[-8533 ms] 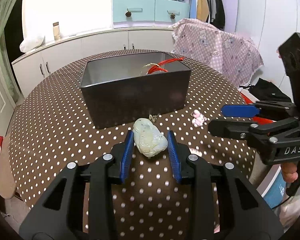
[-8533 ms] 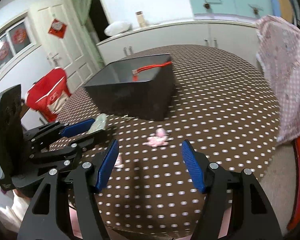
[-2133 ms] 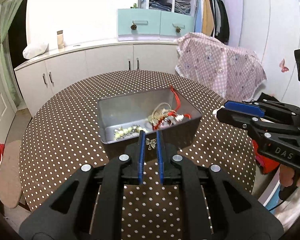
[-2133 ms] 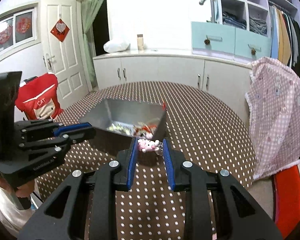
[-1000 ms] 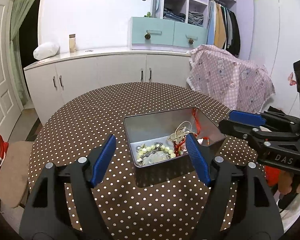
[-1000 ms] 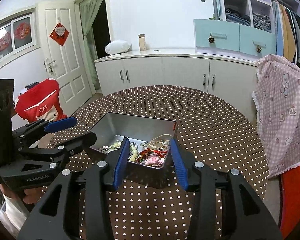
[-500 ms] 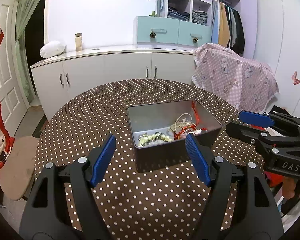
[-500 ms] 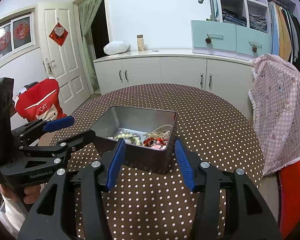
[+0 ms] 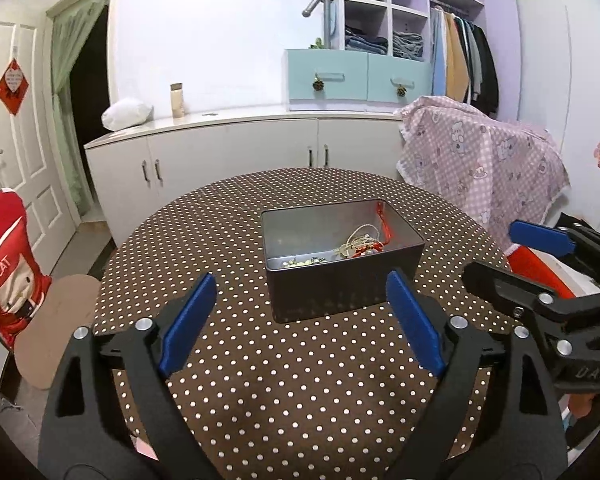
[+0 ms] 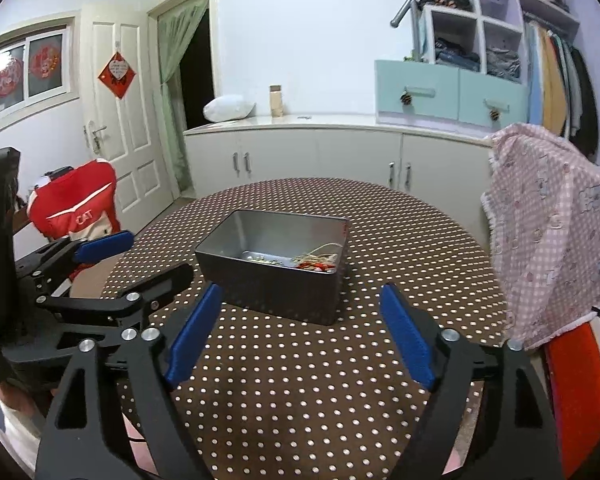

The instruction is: Organize jewelry

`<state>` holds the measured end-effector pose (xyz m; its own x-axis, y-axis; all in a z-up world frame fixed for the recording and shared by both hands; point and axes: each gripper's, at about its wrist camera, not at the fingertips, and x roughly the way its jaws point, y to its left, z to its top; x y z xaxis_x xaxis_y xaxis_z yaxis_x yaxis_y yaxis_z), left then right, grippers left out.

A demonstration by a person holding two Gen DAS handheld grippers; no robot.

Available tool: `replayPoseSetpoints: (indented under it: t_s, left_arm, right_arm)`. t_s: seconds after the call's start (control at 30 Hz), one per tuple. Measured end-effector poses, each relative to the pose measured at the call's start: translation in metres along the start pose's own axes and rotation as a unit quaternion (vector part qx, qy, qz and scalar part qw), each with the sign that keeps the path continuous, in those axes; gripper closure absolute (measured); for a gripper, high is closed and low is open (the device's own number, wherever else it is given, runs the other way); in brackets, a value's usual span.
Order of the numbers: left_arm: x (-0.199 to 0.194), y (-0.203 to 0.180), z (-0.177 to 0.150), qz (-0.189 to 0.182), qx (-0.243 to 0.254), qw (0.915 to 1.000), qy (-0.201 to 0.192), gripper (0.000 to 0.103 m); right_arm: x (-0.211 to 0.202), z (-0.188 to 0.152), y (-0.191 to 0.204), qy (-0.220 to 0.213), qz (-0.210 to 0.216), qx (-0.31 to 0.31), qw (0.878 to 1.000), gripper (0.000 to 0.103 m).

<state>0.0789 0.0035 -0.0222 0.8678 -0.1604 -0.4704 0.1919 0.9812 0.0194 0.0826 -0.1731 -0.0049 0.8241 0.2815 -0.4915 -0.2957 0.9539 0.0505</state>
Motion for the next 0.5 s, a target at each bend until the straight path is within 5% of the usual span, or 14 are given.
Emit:
replayPoseSetpoints:
  t_s: [0.5]
  left_arm:
    - [-0.034,-0.020,0.007,0.056,-0.001,0.9971,-0.052,0.015]
  right_arm:
    - [-0.037,-0.005,0.000,-0.053,-0.065,0.024,0.996,0.011]
